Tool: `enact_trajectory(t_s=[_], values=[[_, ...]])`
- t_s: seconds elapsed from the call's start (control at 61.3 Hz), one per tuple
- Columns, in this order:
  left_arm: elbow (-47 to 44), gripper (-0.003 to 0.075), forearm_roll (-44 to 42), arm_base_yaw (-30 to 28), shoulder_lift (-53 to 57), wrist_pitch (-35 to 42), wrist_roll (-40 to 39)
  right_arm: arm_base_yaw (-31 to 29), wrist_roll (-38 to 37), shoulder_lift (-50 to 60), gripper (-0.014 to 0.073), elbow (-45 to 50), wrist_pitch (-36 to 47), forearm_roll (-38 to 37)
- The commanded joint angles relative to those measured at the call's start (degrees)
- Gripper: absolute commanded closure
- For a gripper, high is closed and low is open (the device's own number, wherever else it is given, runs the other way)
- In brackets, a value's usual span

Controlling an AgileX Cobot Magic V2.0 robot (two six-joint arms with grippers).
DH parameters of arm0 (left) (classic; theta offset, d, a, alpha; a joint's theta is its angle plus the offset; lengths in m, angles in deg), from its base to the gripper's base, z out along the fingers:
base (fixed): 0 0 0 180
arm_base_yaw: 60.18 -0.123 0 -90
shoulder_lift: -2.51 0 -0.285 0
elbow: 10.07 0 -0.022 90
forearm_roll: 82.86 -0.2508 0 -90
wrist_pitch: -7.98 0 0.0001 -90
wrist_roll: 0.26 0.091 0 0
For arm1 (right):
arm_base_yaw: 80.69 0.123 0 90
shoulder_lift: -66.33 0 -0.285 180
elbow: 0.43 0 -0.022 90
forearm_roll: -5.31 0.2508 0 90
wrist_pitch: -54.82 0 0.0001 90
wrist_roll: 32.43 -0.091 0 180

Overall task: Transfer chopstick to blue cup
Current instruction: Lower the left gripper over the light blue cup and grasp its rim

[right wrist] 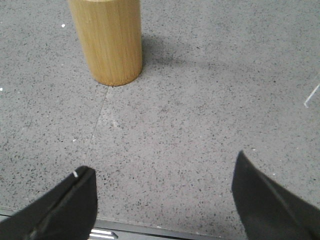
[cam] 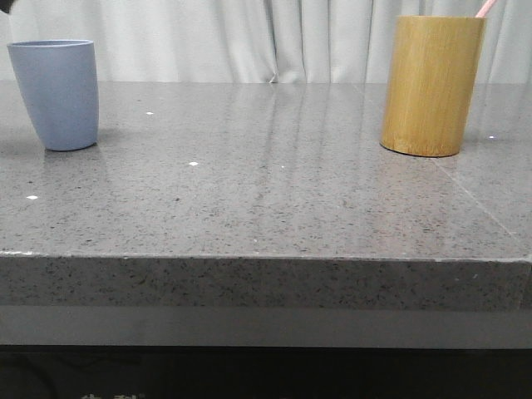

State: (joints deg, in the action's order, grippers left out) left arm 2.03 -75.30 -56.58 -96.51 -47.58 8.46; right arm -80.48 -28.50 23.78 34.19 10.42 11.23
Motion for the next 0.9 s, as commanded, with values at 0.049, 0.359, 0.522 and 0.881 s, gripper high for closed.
enact_trajectory(t_s=[0.049, 0.359, 0.522, 0.881], values=[[6.07, 0.0249, -0.10, 1.78, -2.22, -1.16, -0.03, 0.04, 0.57, -0.49, 0.0023, -1.51, 3.92, 0.41], [11.68, 0.0275, -0.20, 2.37, -9.70, -4.92, -0.14, 0.04, 0.57, -0.49, 0.0023, -1.51, 3.85, 0.41], [11.92, 0.0387, -0.23, 2.37, -11.19, -4.22, -0.14, 0.04, 0.57, -0.49, 0.0023, -1.51, 3.74, 0.41], [11.92, 0.0660, -0.23, 2.37, -11.34, -2.35, -0.14, 0.04, 0.57, -0.49, 0.0023, -1.51, 2.89, 0.41]])
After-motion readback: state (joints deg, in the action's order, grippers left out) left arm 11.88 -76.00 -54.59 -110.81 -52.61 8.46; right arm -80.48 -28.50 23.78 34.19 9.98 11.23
